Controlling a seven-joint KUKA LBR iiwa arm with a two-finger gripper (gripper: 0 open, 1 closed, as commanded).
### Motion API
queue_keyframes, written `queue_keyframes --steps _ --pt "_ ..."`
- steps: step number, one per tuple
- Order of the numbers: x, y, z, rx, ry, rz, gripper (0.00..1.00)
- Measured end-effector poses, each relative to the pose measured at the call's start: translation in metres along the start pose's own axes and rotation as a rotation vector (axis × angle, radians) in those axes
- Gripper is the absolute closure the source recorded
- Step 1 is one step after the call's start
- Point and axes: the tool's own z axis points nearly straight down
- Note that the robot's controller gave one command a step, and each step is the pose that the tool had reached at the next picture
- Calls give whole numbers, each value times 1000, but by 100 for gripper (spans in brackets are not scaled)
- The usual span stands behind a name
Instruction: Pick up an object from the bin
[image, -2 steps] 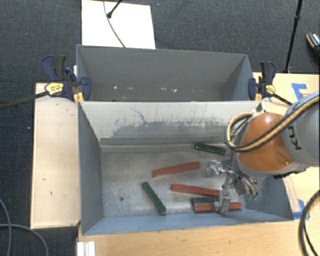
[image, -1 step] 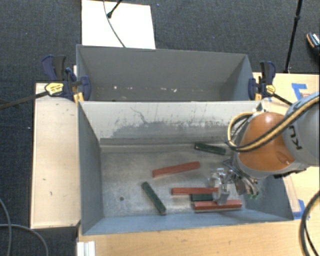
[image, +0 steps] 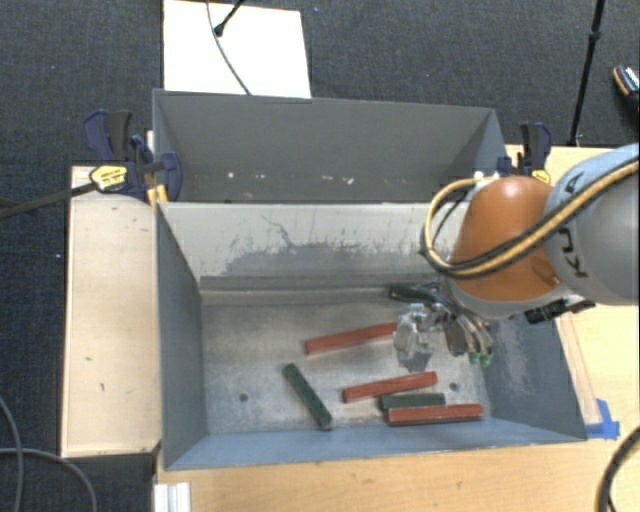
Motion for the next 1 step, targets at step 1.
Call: queue_keyframes --steps 1 --pt "3 -4 4 3 8 2 0"
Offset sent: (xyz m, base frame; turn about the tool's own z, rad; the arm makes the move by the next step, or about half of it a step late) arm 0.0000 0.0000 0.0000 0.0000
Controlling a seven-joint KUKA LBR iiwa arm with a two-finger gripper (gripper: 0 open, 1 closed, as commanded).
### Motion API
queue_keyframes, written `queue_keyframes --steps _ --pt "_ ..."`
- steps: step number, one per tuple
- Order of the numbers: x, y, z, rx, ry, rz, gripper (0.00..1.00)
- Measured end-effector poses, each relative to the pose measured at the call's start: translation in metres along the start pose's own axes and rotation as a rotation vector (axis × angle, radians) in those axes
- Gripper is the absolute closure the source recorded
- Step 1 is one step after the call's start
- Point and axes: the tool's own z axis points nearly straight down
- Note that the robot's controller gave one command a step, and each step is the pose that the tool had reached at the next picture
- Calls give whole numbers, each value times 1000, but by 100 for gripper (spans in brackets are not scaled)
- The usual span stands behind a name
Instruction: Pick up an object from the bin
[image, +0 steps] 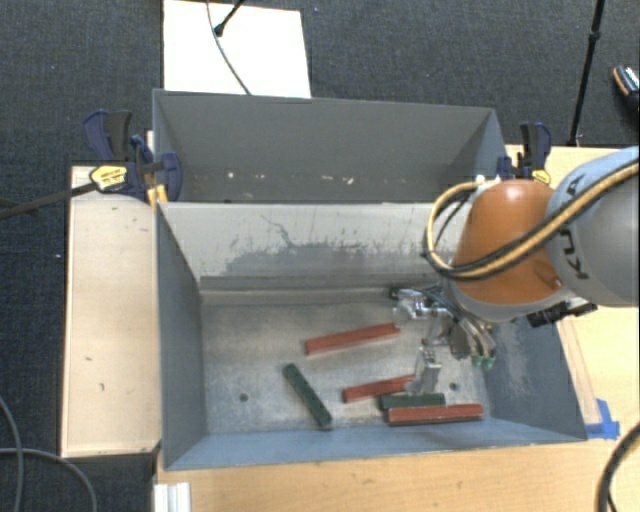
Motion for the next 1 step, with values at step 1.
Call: queue_keyframes --steps 1 --pt "-2 51 61 -2 3 -56 0"
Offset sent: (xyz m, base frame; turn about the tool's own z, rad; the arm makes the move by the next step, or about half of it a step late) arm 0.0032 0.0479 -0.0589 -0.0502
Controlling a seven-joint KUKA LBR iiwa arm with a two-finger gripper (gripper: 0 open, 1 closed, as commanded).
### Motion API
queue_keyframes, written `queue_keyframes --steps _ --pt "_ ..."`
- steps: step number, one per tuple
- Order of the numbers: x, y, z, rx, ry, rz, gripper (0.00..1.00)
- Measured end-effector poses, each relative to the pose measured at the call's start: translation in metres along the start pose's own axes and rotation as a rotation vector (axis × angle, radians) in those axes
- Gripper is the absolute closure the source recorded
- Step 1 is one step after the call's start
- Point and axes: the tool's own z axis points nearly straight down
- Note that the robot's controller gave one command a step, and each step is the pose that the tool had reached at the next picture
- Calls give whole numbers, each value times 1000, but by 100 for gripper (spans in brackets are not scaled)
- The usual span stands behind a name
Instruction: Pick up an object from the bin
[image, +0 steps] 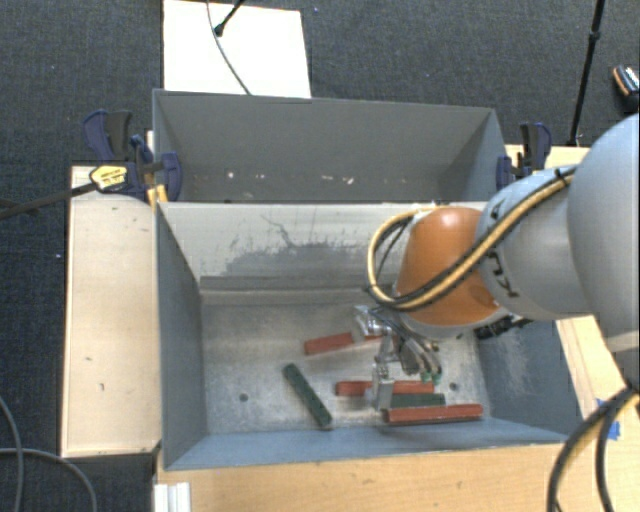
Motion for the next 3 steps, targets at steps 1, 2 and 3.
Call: queue_keyframes --steps 1,2,3 --pt "-4 -3 -6 1 -12 0 100" --pt "-2 -3 -3 2 -6 -2 0" --pt "-1 -2 -3 1 -3 -6 100"
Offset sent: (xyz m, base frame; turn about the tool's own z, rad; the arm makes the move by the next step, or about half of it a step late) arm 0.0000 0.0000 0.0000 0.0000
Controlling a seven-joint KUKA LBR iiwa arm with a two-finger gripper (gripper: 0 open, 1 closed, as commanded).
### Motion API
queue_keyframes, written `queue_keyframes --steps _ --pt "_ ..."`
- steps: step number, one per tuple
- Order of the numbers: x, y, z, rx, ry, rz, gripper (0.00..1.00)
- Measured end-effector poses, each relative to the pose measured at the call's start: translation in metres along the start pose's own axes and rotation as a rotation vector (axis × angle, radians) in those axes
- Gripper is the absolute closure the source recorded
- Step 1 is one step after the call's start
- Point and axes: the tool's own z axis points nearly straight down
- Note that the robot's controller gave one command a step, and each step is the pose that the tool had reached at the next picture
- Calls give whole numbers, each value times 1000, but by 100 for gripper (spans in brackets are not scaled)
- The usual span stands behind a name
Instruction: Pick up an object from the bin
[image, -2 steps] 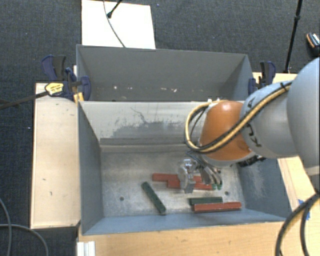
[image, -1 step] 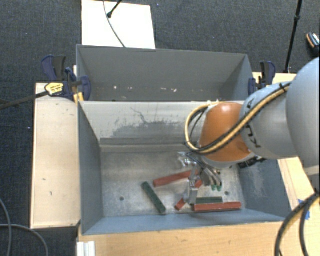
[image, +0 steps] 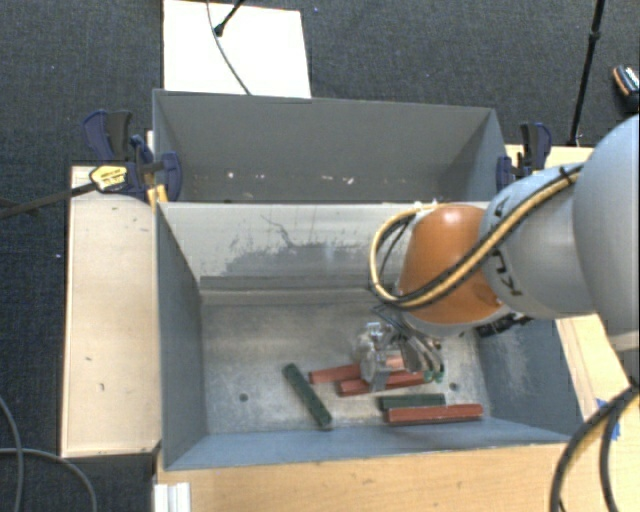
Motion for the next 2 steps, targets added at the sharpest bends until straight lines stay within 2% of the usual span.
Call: queue_keyframes --steps 1,2 --pt "-29 -2 0 -1 -2 239 100" --pt "-23 16 -133 -2 -8 220 100"
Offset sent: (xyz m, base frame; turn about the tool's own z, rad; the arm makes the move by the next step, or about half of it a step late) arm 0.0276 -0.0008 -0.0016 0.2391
